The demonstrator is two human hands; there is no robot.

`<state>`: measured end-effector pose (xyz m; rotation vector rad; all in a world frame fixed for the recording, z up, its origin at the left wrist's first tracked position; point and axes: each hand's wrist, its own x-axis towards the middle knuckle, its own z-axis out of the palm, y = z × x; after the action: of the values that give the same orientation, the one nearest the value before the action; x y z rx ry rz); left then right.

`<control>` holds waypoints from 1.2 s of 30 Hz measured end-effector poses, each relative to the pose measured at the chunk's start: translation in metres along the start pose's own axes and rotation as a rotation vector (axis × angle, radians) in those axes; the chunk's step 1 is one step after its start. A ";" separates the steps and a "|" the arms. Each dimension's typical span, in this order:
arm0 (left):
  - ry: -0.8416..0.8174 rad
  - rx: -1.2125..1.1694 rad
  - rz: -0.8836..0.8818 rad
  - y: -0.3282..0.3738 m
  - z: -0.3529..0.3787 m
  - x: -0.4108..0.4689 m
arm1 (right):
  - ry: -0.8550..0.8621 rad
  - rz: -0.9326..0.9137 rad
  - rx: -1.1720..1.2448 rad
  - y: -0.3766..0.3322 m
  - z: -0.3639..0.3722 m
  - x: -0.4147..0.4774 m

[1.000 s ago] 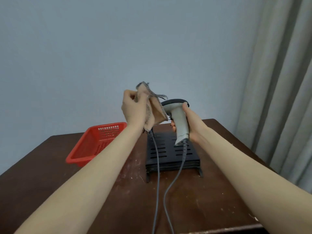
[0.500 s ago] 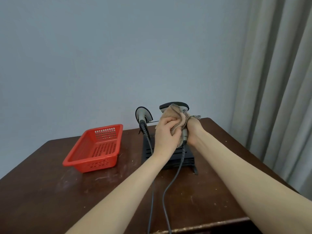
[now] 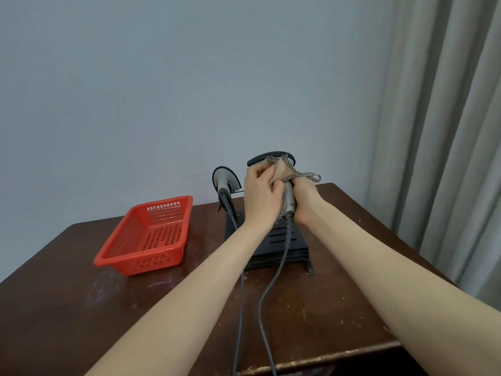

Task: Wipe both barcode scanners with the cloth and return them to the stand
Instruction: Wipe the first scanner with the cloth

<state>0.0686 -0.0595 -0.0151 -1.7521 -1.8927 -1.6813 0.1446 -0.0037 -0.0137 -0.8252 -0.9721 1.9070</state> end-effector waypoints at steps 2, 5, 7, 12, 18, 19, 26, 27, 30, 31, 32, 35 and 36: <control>-0.035 0.031 0.004 0.002 0.001 -0.002 | 0.024 -0.032 -0.008 0.000 -0.002 0.002; -0.071 0.023 0.043 0.004 0.001 -0.014 | 0.060 -0.067 -0.029 0.001 -0.006 0.007; -0.075 -0.021 0.049 0.004 0.001 -0.024 | 0.042 -0.070 -0.014 -0.001 -0.011 0.010; -0.070 -0.078 0.055 0.004 -0.001 -0.032 | 0.000 -0.035 0.035 -0.002 -0.015 0.008; 0.040 -0.071 0.025 0.008 -0.006 -0.003 | -0.101 0.014 0.215 -0.001 -0.001 0.003; 0.048 -0.077 0.016 0.008 -0.006 0.002 | -0.108 0.029 0.242 0.000 -0.001 0.003; -0.086 -0.046 0.039 0.007 -0.003 -0.013 | -0.085 -0.017 0.185 -0.002 -0.009 0.009; -0.105 -0.062 0.049 0.007 -0.002 -0.018 | -0.058 -0.024 0.152 -0.002 -0.012 0.010; -0.132 -0.080 0.075 0.004 -0.003 -0.029 | -0.023 -0.020 0.080 -0.003 -0.015 0.007; -0.126 -0.074 0.091 0.004 -0.003 -0.030 | -0.033 -0.015 0.087 -0.002 -0.016 0.008; -0.114 -0.073 0.106 0.004 -0.004 -0.030 | -0.051 -0.011 0.106 -0.001 -0.015 0.008; -0.074 -0.092 0.130 0.005 -0.005 -0.024 | -0.134 -0.002 0.214 -0.001 -0.011 0.004; -0.060 -0.093 0.122 0.006 -0.005 -0.021 | -0.168 0.002 0.260 -0.002 -0.009 0.003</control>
<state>0.0774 -0.0778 -0.0231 -1.9295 -1.7171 -1.7183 0.1518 0.0026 -0.0170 -0.5217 -0.7978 2.0755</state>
